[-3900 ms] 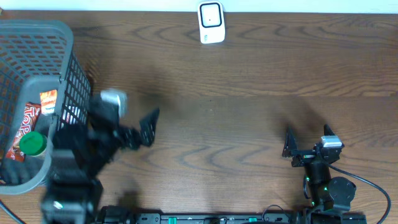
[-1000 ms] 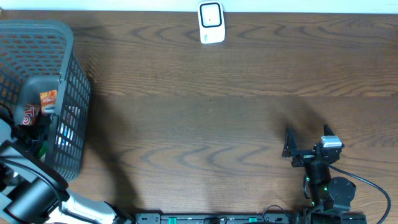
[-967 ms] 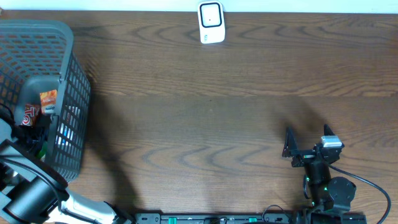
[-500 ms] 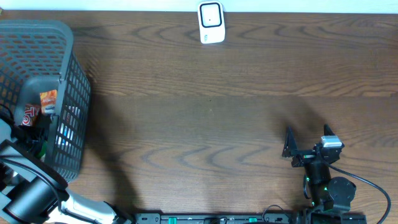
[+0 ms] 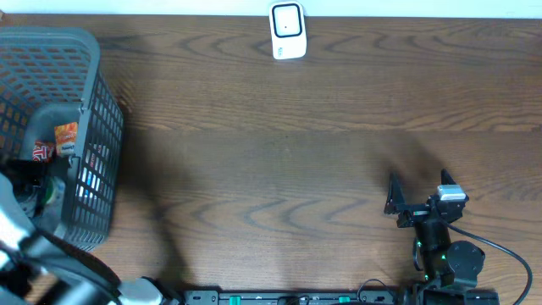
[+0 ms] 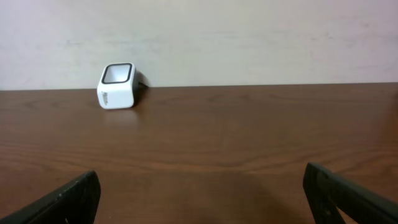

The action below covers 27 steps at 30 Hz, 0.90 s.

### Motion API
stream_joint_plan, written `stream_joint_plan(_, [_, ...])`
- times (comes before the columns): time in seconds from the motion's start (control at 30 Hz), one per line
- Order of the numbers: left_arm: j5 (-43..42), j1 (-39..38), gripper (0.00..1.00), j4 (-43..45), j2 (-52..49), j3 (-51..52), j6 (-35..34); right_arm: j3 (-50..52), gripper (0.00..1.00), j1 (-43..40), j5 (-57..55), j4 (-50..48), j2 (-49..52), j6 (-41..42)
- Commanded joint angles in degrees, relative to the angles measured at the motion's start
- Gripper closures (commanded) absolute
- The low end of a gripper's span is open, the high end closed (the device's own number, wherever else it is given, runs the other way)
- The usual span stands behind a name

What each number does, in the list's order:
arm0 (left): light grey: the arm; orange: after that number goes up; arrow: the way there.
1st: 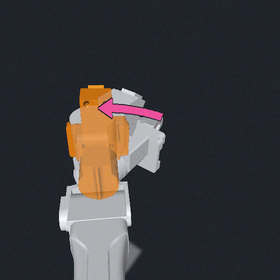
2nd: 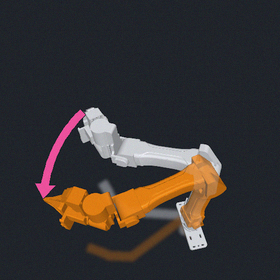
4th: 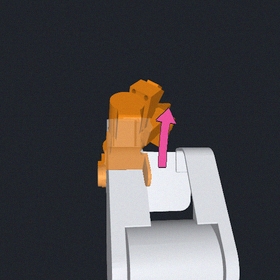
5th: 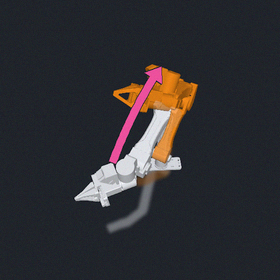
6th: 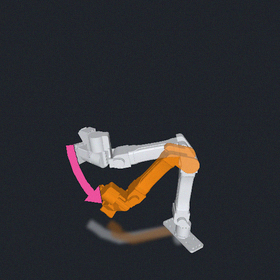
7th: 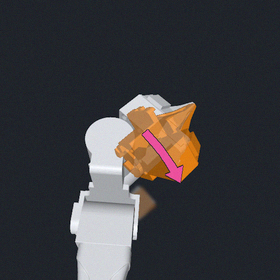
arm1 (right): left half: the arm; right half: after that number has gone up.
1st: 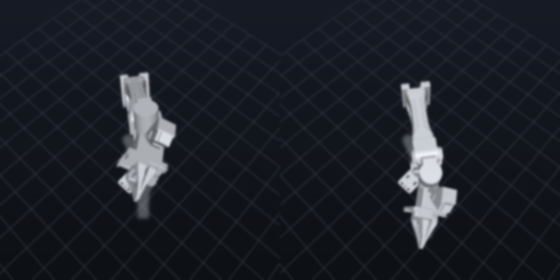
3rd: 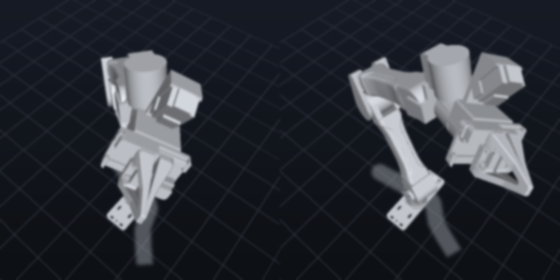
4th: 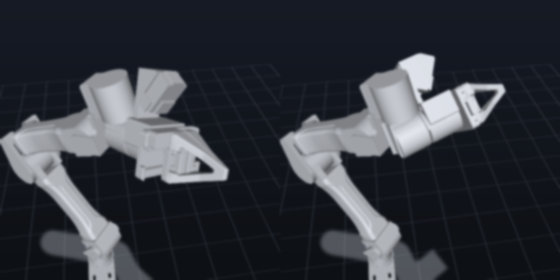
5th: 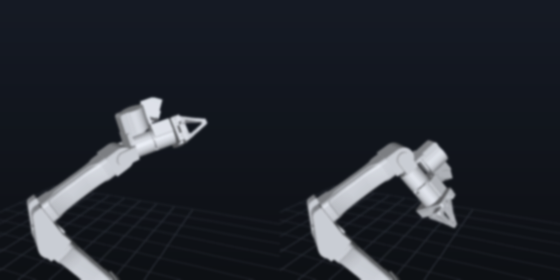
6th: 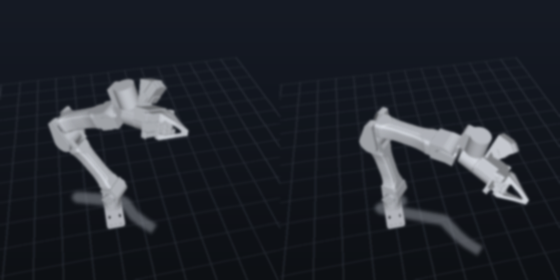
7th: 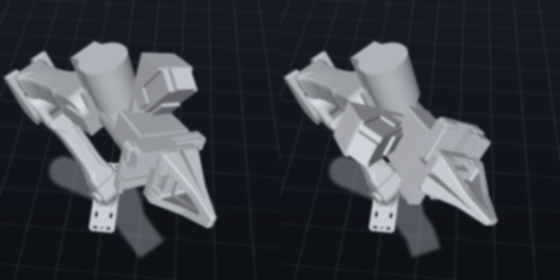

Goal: Scan the item barcode
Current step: 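Lift the bottle out and set it upright on the table centre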

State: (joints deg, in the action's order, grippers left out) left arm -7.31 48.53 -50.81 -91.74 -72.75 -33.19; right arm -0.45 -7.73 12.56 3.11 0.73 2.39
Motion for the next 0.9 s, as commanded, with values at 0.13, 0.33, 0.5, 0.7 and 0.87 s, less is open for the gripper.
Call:
stream_joint_plan(0.13, [-23.93,-0.11,0.59,2.01,19.41,-3.1,-1.66,0.15,0.01,0.66,-0.28,0.09,-0.2,0.55])
stream_joint_plan(0.33, [-30.21,-0.11,0.54,10.34,36.7,-3.15,-6.82,0.15,0.01,0.66,-0.28,0.09,-0.2,0.55])
stream_joint_plan(0.5, [-36.5,-3.5,0.49,13.86,43.54,-3.8,-10.16,0.15,0.01,0.66,-0.28,0.09,-0.2,0.55])
stream_joint_plan(0.7, [-37.27,-21.05,0.49,13.75,41.79,-3.54,-9.29,0.15,0.01,0.66,-0.28,0.09,-0.2,0.55])
stream_joint_plan(0.87, [-20.9,-39.28,0.49,10.51,35.8,-2.95,-4.79,0.15,0.01,0.66,-0.28,0.09,-0.2,0.55])
